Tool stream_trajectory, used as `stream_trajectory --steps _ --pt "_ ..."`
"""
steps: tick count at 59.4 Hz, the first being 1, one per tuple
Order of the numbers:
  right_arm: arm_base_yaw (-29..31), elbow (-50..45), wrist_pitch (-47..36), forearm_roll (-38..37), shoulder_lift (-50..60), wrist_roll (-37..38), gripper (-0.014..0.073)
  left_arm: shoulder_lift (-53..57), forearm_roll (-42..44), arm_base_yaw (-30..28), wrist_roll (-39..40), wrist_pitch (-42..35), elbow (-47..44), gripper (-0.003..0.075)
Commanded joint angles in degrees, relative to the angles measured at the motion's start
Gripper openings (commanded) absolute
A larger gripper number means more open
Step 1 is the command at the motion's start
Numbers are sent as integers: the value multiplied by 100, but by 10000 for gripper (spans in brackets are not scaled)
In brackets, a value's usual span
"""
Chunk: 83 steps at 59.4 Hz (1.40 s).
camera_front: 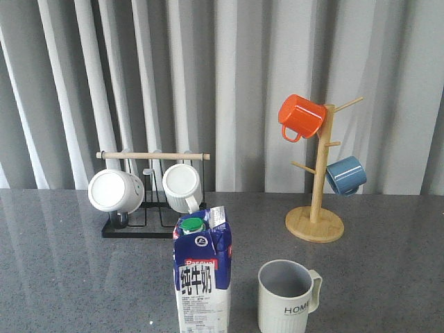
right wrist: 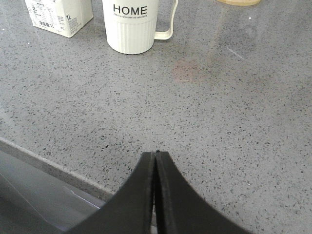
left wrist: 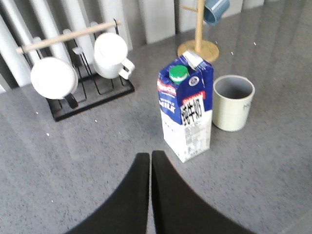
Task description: Place milk next to cup
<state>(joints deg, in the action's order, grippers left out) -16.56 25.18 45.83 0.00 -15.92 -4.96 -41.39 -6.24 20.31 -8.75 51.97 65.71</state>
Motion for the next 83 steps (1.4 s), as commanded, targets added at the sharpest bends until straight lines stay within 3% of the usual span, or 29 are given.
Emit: stream_trajectory --steps 1,16,29,42,72,83 --pt "20 152 -358 0 -45 -13 -9 507 1 -7 -20 -1586 -828 -7" --pt "20 152 -358 0 -45 -13 -9 2201 -6 -618 -61 -4070 -3953 -7" --pt "20 152 -358 0 -45 -13 -9 3713 -46 -1222 -55 -4661 -5616 -7" --pt "20 152 -323 0 -40 -13 -9 4278 -54 -1647 -43 -4630 -6191 -7" --pt "20 152 -301 0 -46 -13 -9 4269 -50 -1661 -33 -4874 -6336 -7" --pt "20 152 -301 0 -46 -13 -9 4269 797 -1661 1028 -5538 -6540 -7"
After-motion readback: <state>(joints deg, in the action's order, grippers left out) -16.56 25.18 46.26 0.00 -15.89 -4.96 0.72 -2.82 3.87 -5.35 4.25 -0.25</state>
